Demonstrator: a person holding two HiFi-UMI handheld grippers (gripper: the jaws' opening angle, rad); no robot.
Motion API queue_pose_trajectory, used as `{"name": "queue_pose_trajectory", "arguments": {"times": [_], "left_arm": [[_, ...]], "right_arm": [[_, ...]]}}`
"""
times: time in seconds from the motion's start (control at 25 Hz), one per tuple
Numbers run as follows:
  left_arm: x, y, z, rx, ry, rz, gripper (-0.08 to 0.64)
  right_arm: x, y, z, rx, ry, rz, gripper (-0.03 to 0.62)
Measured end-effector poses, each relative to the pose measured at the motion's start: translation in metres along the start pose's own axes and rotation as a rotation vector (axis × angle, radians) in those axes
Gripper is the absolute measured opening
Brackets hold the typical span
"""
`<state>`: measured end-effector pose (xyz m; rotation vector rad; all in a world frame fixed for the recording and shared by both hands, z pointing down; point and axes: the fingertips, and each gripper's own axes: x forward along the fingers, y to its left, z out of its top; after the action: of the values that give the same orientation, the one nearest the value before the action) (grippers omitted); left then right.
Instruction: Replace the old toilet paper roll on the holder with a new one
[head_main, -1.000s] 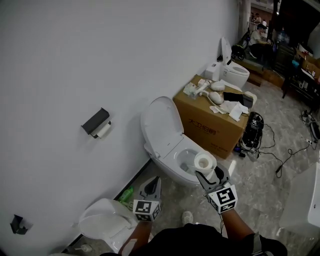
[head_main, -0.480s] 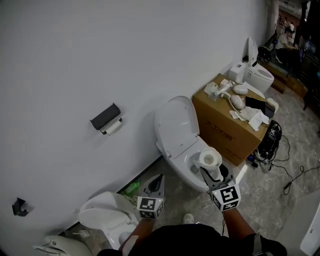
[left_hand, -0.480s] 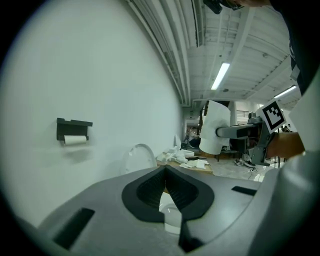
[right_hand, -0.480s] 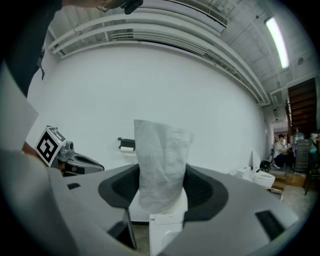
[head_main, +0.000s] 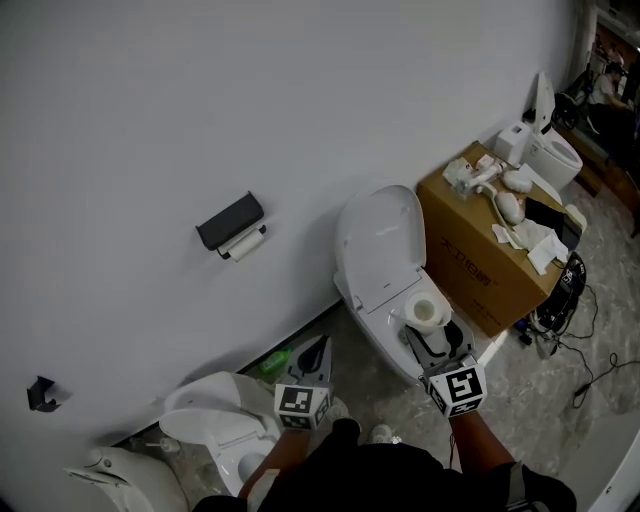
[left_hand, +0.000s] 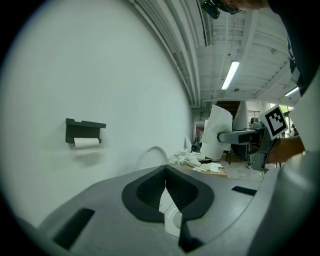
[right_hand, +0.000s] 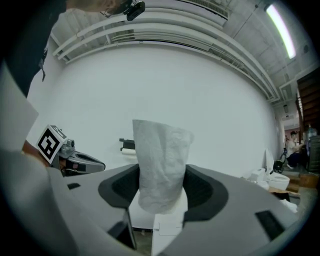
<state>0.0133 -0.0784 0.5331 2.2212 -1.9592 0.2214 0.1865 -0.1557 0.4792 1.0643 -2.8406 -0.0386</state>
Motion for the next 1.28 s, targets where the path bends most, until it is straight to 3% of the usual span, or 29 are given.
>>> {"name": "queue_pose_trajectory", "arguments": {"times": [0.36,0.76,1.08,1.28], "left_arm": [[0.021,0.081,0.012,-0.016,-0.019,0.062,0.005],[0.013,0.168,0.021,0.022,-0.051,0.11,0.005],[0.018,0.195,0.031,0.038,-0.08,0.108,0.005],[0.03,0.205,0.026,0.082,-0.034,0.131,0.005]], "right_arm": [[0.088,0.027,0.036,-0.007,-0.037,0.074,0.259],[0.173,0.096,0.052,-0.015,-0.07,0.181,0.259],[0.215,0.118,0.055,-0.005,-0.065,0.213,0.259],[0.241,0.116,0.058,-0.003,-0.065,0.248,0.259]]}}
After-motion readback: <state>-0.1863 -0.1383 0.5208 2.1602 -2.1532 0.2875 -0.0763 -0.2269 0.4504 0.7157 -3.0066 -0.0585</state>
